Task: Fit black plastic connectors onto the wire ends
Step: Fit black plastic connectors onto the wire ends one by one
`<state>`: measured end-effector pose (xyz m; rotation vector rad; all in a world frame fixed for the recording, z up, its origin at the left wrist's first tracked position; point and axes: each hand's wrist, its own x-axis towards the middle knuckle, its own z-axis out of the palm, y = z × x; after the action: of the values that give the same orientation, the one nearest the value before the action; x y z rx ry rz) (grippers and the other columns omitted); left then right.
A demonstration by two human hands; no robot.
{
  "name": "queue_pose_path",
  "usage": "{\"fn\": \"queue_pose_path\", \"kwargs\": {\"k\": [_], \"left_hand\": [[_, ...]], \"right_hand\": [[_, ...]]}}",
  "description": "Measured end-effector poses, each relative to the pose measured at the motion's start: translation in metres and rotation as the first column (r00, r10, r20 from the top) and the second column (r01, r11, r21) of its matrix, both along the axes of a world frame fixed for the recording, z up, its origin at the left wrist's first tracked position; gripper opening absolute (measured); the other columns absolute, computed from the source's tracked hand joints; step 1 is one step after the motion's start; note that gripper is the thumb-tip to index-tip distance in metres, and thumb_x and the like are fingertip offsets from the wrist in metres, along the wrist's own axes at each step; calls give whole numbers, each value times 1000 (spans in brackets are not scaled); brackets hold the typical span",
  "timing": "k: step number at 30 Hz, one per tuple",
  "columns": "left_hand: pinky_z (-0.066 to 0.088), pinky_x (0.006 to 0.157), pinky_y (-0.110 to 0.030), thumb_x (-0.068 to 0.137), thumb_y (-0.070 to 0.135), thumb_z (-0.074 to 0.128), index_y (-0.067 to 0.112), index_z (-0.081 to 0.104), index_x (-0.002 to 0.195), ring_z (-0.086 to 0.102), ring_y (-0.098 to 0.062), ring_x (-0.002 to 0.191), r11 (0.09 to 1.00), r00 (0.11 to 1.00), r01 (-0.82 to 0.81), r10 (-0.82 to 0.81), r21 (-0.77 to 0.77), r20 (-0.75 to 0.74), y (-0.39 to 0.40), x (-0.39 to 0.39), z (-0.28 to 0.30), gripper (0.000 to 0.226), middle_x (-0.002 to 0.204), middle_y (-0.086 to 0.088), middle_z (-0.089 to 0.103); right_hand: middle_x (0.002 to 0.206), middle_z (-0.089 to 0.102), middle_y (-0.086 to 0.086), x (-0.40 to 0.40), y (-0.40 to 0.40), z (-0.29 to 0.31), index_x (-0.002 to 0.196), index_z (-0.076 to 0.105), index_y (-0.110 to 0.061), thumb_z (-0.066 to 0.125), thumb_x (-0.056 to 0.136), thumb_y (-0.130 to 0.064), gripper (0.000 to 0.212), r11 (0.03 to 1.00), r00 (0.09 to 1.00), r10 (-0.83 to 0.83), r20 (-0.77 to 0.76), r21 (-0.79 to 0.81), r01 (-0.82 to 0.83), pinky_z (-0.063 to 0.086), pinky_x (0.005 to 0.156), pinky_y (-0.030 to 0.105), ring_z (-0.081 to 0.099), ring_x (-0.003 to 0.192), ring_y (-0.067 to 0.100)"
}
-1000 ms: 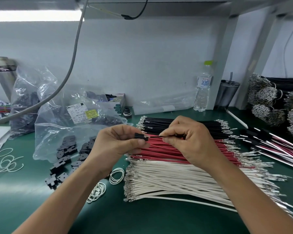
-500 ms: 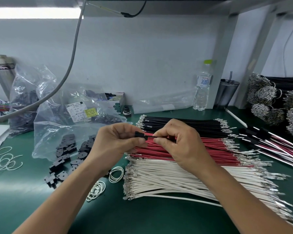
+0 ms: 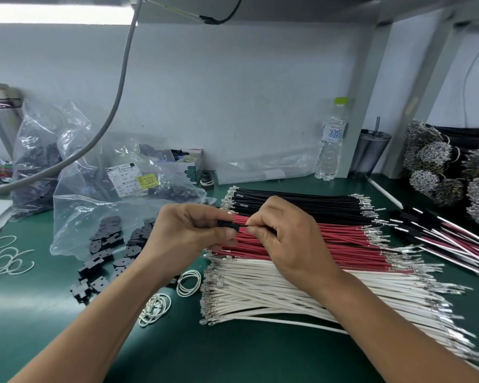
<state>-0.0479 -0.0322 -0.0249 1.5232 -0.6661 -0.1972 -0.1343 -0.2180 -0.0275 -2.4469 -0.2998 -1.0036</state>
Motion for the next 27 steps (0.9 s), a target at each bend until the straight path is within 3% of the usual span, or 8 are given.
{"fn": "queue_pose_path", "kwargs": {"k": [6, 9, 11, 14, 17, 21, 24, 27], "left_hand": [[62, 63, -26, 70, 17, 85, 12, 81, 96, 79, -31, 75, 1000, 1000, 0, 0, -29, -1, -4, -2, -1, 27, 84, -16, 79], [61, 57, -26, 70, 20, 84, 11, 79, 98, 78, -29, 72, 994, 996, -75, 72, -75, -50, -10, -1, 2, 30, 87, -12, 80], [60, 53, -26, 69, 21, 84, 10, 78, 98, 78, -26, 70, 981, 984, -153, 141, -117, -107, -8, 3, 5, 31, 87, -12, 80], [57, 50, -23, 67, 20, 84, 10, 78, 101, 77, -22, 67, 960, 961, -223, 186, -170, -207, -4, 8, 7, 36, 90, -12, 80], [57, 52, -24, 68, 19, 83, 12, 78, 106, 77, -20, 69, 960, 956, -222, 181, -168, -230, -3, 7, 6, 39, 91, -11, 80], [57, 51, -23, 77, 9, 83, 10, 78, 105, 77, -21, 71, 960, 949, -224, 176, -170, -261, -5, 9, 5, 28, 92, -13, 80], [58, 54, -25, 79, 10, 83, 11, 78, 104, 77, -22, 73, 952, 943, -253, 202, -172, -265, -3, 11, 5, 25, 92, -12, 80], [61, 57, -25, 79, 13, 83, 11, 79, 104, 78, -23, 78, 939, 939, -280, 226, -200, -258, 4, 14, 7, 25, 91, -12, 80]], "right_hand": [[86, 58, -11, 3, -3, 2, 90, 72, -18, 70, 94, -24, 8, 997, 998, -61, 32, -52, 63, 48, 66, 29, 56, 79, 7], [88, 59, -10, 4, -9, 8, 92, 73, -20, 72, 92, -26, 6, 960, 957, -199, 210, -156, 234, 41, 67, 22, 52, 84, 9], [89, 59, -7, 6, -9, 8, 93, 73, -18, 74, 90, -22, 5, 944, 936, -194, 293, -202, 259, 41, 66, 21, 50, 84, 12], [89, 61, -15, 12, -2, -3, 100, 75, -28, 72, 91, -33, 10, 937, 972, -234, 21, -262, 231, 37, 63, 21, 50, 86, 7], [92, 64, -17, 24, -1, -14, 100, 75, -35, 65, 94, -44, 15, 947, 942, -279, -187, -213, 238, 33, 63, 23, 49, 93, 5], [94, 65, -18, 30, -5, -13, 91, 72, -34, 64, 96, -39, 11, 957, 918, -283, -279, -149, 249, 32, 64, 21, 54, 96, 4], [99, 63, -18, 26, -6, -10, 96, 66, -33, 57, 100, -36, 10, 960, 914, -267, -306, -169, 224, 37, 72, 25, 56, 96, 5], [100, 61, -20, 19, -14, 1, 106, 63, -35, 53, 102, -27, 13, 986, 928, -165, -334, -59, 154, 44, 76, 25, 58, 92, 1]]}}
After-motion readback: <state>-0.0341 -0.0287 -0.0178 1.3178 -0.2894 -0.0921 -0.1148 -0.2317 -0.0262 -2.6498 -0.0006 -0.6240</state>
